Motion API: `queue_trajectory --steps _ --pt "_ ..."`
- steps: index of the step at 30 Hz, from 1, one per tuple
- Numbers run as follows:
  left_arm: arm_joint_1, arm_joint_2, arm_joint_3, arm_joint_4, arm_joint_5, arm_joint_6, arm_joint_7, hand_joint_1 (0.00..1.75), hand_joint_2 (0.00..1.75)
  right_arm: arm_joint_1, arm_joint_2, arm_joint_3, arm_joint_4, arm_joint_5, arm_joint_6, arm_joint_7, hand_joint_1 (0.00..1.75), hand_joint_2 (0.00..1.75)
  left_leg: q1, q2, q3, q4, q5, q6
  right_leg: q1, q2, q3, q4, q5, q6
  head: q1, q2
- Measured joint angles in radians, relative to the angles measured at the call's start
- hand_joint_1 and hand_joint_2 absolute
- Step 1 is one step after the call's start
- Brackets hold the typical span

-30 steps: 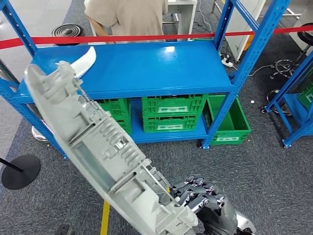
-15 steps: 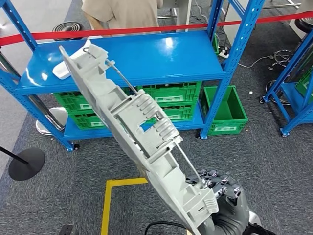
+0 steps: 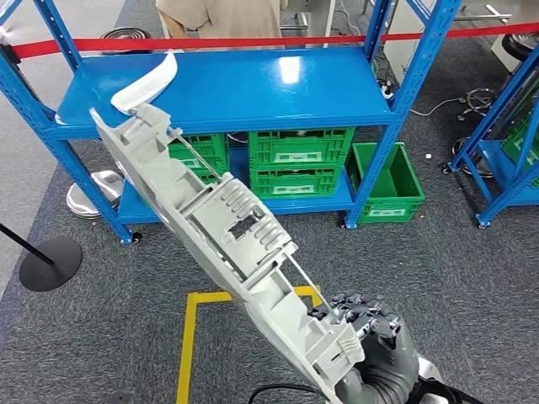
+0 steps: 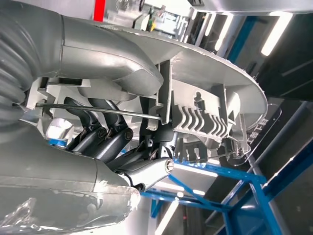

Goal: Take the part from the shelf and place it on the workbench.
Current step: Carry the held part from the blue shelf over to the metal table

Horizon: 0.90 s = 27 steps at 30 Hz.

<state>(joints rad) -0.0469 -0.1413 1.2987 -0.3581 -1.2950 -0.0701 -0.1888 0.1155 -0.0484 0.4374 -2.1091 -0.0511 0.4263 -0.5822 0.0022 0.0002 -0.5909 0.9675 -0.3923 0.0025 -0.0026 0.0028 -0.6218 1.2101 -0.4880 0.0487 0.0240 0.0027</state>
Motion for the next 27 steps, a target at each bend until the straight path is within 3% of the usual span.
queue_trajectory --steps 2,3,4,6,7,8,11,12,13,14,16,18,19,21,22,23,24,26,27 --pt "0.001 0.0 0.001 -0.008 -0.007 -0.002 0.0 0.0 0.0 -0.007 -0.003 0.0 0.009 -0.024 0.014 0.005 1.75 1.75 -0.001 -0.001 -0.015 0.001 0.017 -0.008 0.002 0.001 0.102 -0.145 0.006 -0.007 -0.001 0.0" --pt "0.001 0.001 0.002 -0.011 -0.011 -0.002 0.0 0.0 0.0 -0.009 -0.003 0.0 0.013 -0.037 0.019 0.006 1.75 1.75 -0.001 -0.001 -0.018 0.0 0.025 -0.013 0.005 0.002 0.13 -0.193 -0.002 -0.011 0.0 0.0" --pt "0.001 0.001 0.003 -0.014 -0.014 -0.002 0.0 0.0 0.0 -0.012 -0.004 0.0 0.016 -0.047 0.022 0.008 1.75 1.75 -0.001 -0.001 -0.02 0.0 0.034 -0.019 0.008 0.004 0.14 -0.216 -0.01 -0.016 0.001 0.0" --pt "0.003 0.002 0.005 -0.019 -0.018 -0.003 0.0 0.0 0.0 -0.013 -0.005 0.0 0.021 -0.056 0.022 0.008 1.75 1.75 0.002 -0.002 -0.025 -0.002 0.046 -0.032 0.009 0.004 0.128 -0.222 0.001 -0.029 0.004 0.0" --pt "0.005 0.003 0.007 -0.021 -0.02 -0.003 0.0 0.0 0.0 -0.014 -0.005 0.0 0.022 -0.055 0.021 0.007 1.75 1.75 0.002 -0.003 -0.032 0.005 0.034 -0.037 0.007 0.003 0.12 -0.222 0.01 -0.037 0.003 0.0" --pt "0.007 0.003 0.008 -0.022 -0.023 -0.004 -0.001 0.0 0.0 -0.014 -0.005 0.0 0.023 -0.051 0.019 0.006 1.75 1.75 0.002 -0.003 -0.043 0.028 0.002 -0.042 0.005 0.002 0.11 -0.223 0.022 -0.044 0.0 0.0" --pt "0.009 0.004 0.009 -0.026 -0.033 -0.006 -0.009 0.0 0.0 -0.013 -0.005 -0.001 0.023 -0.043 0.02 -0.008 1.75 1.75 0.005 -0.003 -0.093 0.199 -0.145 -0.053 0.003 0.001 0.068 -0.222 0.059 -0.053 -0.008 0.0" --pt "0.008 0.005 0.009 -0.026 -0.036 -0.006 -0.013 0.0 0.0 -0.013 -0.005 -0.001 0.023 -0.042 0.021 -0.013 1.75 1.75 0.005 -0.003 -0.102 0.254 -0.164 -0.056 0.003 0.0 0.053 -0.221 0.071 -0.053 -0.008 0.0" --pt "0.008 0.007 0.009 -0.026 -0.038 -0.006 -0.016 0.0 0.0 -0.014 -0.005 -0.001 0.023 -0.042 0.022 -0.019 1.75 1.75 0.005 -0.003 -0.097 0.285 -0.159 -0.057 0.003 0.0 0.037 -0.22 0.083 -0.052 -0.008 0.0" --pt "0.007 0.009 0.01 -0.026 -0.041 -0.006 -0.019 0.0 0.0 -0.014 -0.005 -0.001 0.023 -0.04 0.023 -0.024 1.75 1.75 0.005 -0.003 -0.077 0.282 -0.134 -0.057 0.003 0.0 0.021 -0.219 0.095 -0.051 -0.008 0.0" --pt "0.004 0.014 0.01 -0.026 -0.045 -0.005 -0.025 0.0 0.0 -0.016 -0.005 -0.003 0.02 -0.033 0.022 -0.037 1.75 1.75 0.005 -0.003 0.008 0.186 -0.084 -0.054 0.003 0.0 -0.006 -0.217 0.118 -0.046 -0.008 0.0" --pt "-0.003 0.017 0.01 -0.026 -0.047 -0.002 -0.029 0.0 0.0 -0.016 -0.004 -0.009 0.012 -0.025 0.021 -0.047 1.75 1.75 0.004 -0.004 0.103 0.047 -0.091 -0.044 0.006 0.0 -0.024 -0.213 0.138 -0.038 -0.008 0.0" --pt "-0.006 0.018 0.01 -0.026 -0.049 -0.002 -0.029 0.0 0.0 -0.017 -0.004 -0.014 0.007 -0.024 0.021 -0.05 1.75 1.75 0.002 -0.005 0.129 0.003 -0.103 -0.037 0.008 -0.001 -0.029 -0.213 0.148 -0.033 -0.008 0.0" --pt "-0.009 0.018 0.011 -0.026 -0.054 0.0 -0.03 0.0 0.0 -0.016 -0.003 -0.023 0.001 -0.025 0.021 -0.057 1.75 1.75 -0.001 -0.005 0.128 -0.018 -0.103 -0.019 0.006 -0.001 -0.036 -0.218 0.168 -0.022 -0.007 0.0" --pt "-0.008 0.017 0.011 -0.025 -0.056 0.001 -0.03 0.0 0.0 -0.015 -0.003 -0.028 0.0 -0.025 0.023 -0.06 1.75 1.75 -0.001 -0.003 0.12 -0.017 -0.095 -0.012 0.004 -0.001 -0.04 -0.217 0.166 -0.017 -0.007 0.0" --pt "-0.007 0.017 0.011 -0.025 -0.058 0.002 -0.031 0.0 0.0 -0.013 -0.003 -0.033 -0.002 -0.025 0.027 -0.062 1.75 1.75 0.0 0.0 0.111 -0.016 -0.084 -0.004 0.003 0.0 -0.049 -0.2 0.142 -0.011 -0.006 0.0" --pt "-0.007 0.017 0.011 -0.024 -0.06 0.004 -0.033 0.0 0.0 -0.012 -0.003 -0.037 -0.003 -0.023 0.03 -0.064 1.75 1.75 0.001 0.002 0.1 -0.017 -0.074 0.002 0.002 0.0 -0.06 -0.169 0.103 -0.006 -0.005 0.0" --pt "-0.008 0.021 0.011 -0.024 -0.064 0.006 -0.037 0.0 0.0 -0.011 -0.003 -0.044 -0.005 -0.015 0.037 -0.066 1.75 1.75 0.001 0.003 0.073 -0.016 -0.049 0.009 0.0 0.0 -0.092 -0.039 -0.007 0.001 -0.001 0.0" --pt "-0.008 0.022 0.011 -0.024 -0.065 0.007 -0.039 0.0 0.0 -0.011 -0.003 -0.046 -0.005 -0.01 0.039 -0.067 1.75 1.75 0.001 0.004 0.058 -0.015 -0.037 0.009 0.0 0.0 -0.102 0.027 -0.039 0.003 -0.001 0.0"
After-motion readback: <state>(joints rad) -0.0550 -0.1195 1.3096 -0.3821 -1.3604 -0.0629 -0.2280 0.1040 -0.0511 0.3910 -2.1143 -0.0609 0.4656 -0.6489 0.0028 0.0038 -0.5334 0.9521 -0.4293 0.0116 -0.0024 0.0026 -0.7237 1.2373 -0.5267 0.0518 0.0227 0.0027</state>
